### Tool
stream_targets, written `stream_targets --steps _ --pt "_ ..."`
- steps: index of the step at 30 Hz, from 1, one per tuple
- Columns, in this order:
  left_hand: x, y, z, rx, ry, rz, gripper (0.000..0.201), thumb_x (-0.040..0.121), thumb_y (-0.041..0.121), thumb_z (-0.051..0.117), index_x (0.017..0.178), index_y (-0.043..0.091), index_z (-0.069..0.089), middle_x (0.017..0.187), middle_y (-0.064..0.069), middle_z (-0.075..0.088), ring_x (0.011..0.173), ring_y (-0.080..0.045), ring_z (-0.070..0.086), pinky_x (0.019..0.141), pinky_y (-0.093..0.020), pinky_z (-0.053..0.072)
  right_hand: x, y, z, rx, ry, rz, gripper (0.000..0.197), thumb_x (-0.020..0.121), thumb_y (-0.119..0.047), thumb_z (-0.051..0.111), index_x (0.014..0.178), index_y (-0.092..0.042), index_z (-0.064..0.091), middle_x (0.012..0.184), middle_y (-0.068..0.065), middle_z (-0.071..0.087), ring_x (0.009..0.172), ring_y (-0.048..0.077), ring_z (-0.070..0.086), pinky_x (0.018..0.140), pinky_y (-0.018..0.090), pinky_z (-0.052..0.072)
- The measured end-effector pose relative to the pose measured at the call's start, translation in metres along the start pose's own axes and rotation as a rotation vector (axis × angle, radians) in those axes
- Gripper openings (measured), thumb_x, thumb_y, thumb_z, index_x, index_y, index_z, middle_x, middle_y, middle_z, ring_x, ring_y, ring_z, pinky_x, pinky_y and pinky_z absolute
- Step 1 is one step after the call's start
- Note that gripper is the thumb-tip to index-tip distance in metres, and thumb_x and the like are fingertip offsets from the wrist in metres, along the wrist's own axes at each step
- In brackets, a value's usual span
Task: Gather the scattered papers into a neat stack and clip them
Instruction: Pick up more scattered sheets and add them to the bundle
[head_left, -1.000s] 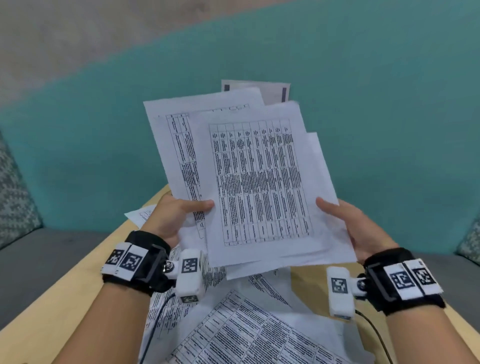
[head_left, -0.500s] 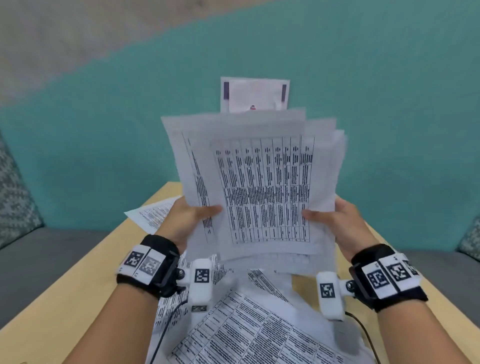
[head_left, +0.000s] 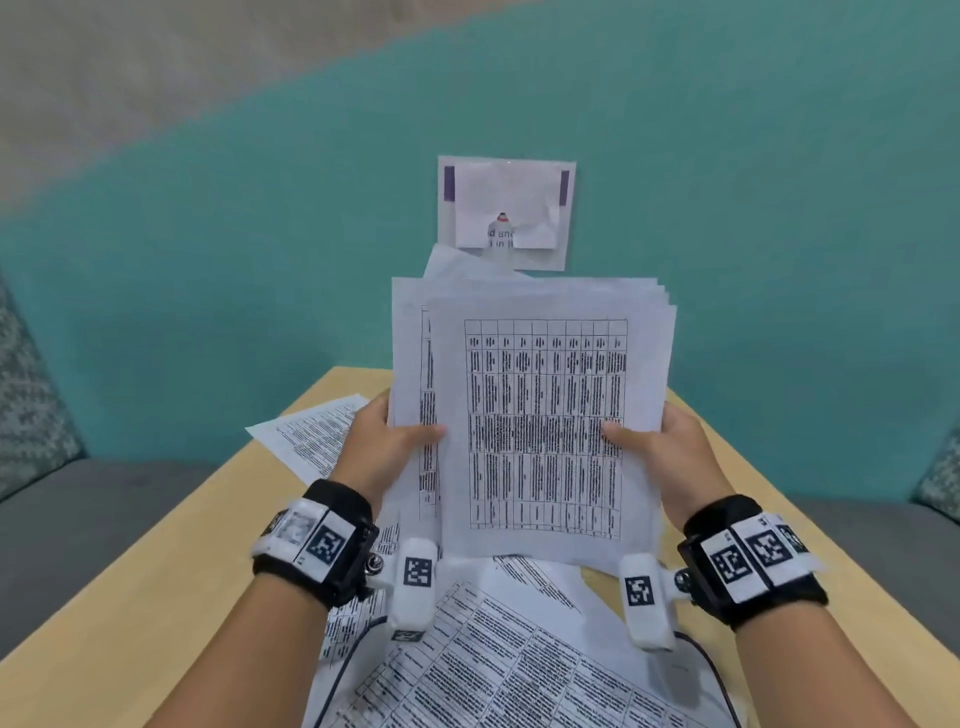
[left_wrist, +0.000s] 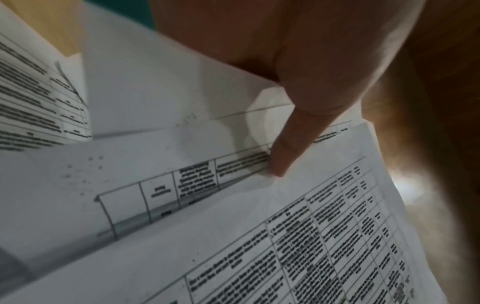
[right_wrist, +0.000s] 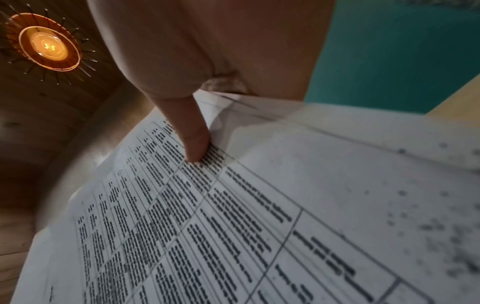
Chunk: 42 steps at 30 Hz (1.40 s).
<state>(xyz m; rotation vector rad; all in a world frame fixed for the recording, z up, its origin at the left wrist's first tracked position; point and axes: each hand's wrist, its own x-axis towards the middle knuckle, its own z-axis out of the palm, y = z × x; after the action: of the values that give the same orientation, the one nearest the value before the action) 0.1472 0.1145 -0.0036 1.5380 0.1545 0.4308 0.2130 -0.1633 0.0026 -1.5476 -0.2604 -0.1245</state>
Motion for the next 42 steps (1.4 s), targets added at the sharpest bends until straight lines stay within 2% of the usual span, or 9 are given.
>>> stream_targets --steps 7,14,18,25,29,33,38,40,42 --pt "0.003 0.01 -0.008 0.033 0.068 0.065 0.011 0.097 0.008 0.062 0.103 0.012 0.07 0.098 0.003 0.079 0.092 -0.02 0.072 0.089 -0.038 0.055 -0.001 -0.003 -0.002 0.05 0.054 -0.019 0.027 0.088 0.005 0.068 0.104 -0.018 0.072 0.107 0.005 0.078 0.1 0.026 0.073 0.096 0.048 0.055" --pt "-0.009 -0.003 0.006 0.049 -0.053 -0.058 0.031 0.107 0.012 0.04 0.128 0.025 0.059 0.123 0.001 0.071 0.104 -0.016 0.069 0.087 -0.035 0.054 0.0 0.007 -0.003 0.04 0.007 0.033 0.035 0.082 0.001 0.075 0.114 -0.015 0.07 0.111 -0.001 0.077 0.108 0.024 0.071 0.105 0.052 0.048" --pt "-0.011 -0.004 0.016 0.158 -0.159 -0.051 0.052 0.097 0.018 0.053 0.148 0.025 0.044 0.149 0.005 0.053 0.136 -0.021 0.05 0.111 -0.044 0.037 -0.002 0.008 -0.001 0.049 0.001 0.058 0.034 0.082 0.001 0.074 0.112 -0.013 0.071 0.11 0.002 0.078 0.108 0.027 0.071 0.104 0.053 0.049" --pt "-0.006 -0.013 0.018 0.066 -0.08 -0.047 0.062 0.085 0.006 0.076 0.135 0.025 0.045 0.124 0.003 0.07 0.11 -0.016 0.069 0.098 -0.039 0.052 -0.005 0.007 -0.005 0.05 0.063 0.026 0.04 0.067 0.0 0.065 0.107 -0.002 0.067 0.11 0.011 0.075 0.109 0.039 0.066 0.098 0.055 0.052" --pt "-0.006 -0.012 0.021 0.067 -0.087 -0.038 0.084 0.075 0.026 0.088 0.145 0.028 0.042 0.135 0.004 0.067 0.124 -0.02 0.064 0.108 -0.049 0.048 -0.004 0.007 -0.006 0.024 0.071 0.02 0.035 0.074 0.009 0.062 0.107 -0.003 0.067 0.11 0.011 0.075 0.105 0.034 0.068 0.095 0.051 0.053" --pt "-0.01 -0.007 0.027 0.052 -0.075 0.011 0.041 0.091 0.007 0.07 0.129 0.02 0.061 0.12 0.002 0.074 0.111 -0.02 0.069 0.098 -0.04 0.053 -0.004 0.005 -0.006 -0.002 0.096 -0.003 0.03 0.076 0.017 0.057 0.09 -0.008 0.069 0.099 0.009 0.075 0.095 0.033 0.065 0.087 0.044 0.053" --pt "-0.01 -0.006 0.033 0.045 -0.065 0.095 0.024 0.097 0.004 0.058 0.119 0.01 0.065 0.122 -0.005 0.069 0.112 -0.011 0.065 0.083 -0.015 0.048 -0.005 -0.002 -0.003 -0.009 0.125 -0.052 0.023 0.075 0.013 0.056 0.068 -0.008 0.061 0.08 0.004 0.066 0.081 0.025 0.058 0.081 0.038 0.043" --pt "-0.017 -0.002 0.04 0.069 -0.105 0.146 0.023 0.102 0.008 0.056 0.122 0.015 0.064 0.116 0.008 0.069 0.103 0.008 0.065 0.077 0.0 0.044 -0.007 -0.003 0.001 -0.04 0.125 -0.101 0.028 0.081 0.014 0.055 0.069 -0.01 0.062 0.077 0.004 0.064 0.077 0.021 0.057 0.082 0.038 0.043" --pt "-0.02 0.002 0.043 0.078 -0.088 0.201 0.018 0.103 0.013 0.057 0.117 0.022 0.063 0.107 0.016 0.068 0.096 0.008 0.066 0.077 -0.001 0.045 -0.008 -0.009 0.005 -0.045 0.125 -0.132 0.029 0.085 0.014 0.057 0.076 -0.013 0.064 0.081 0.003 0.066 0.079 0.02 0.059 0.08 0.037 0.045"
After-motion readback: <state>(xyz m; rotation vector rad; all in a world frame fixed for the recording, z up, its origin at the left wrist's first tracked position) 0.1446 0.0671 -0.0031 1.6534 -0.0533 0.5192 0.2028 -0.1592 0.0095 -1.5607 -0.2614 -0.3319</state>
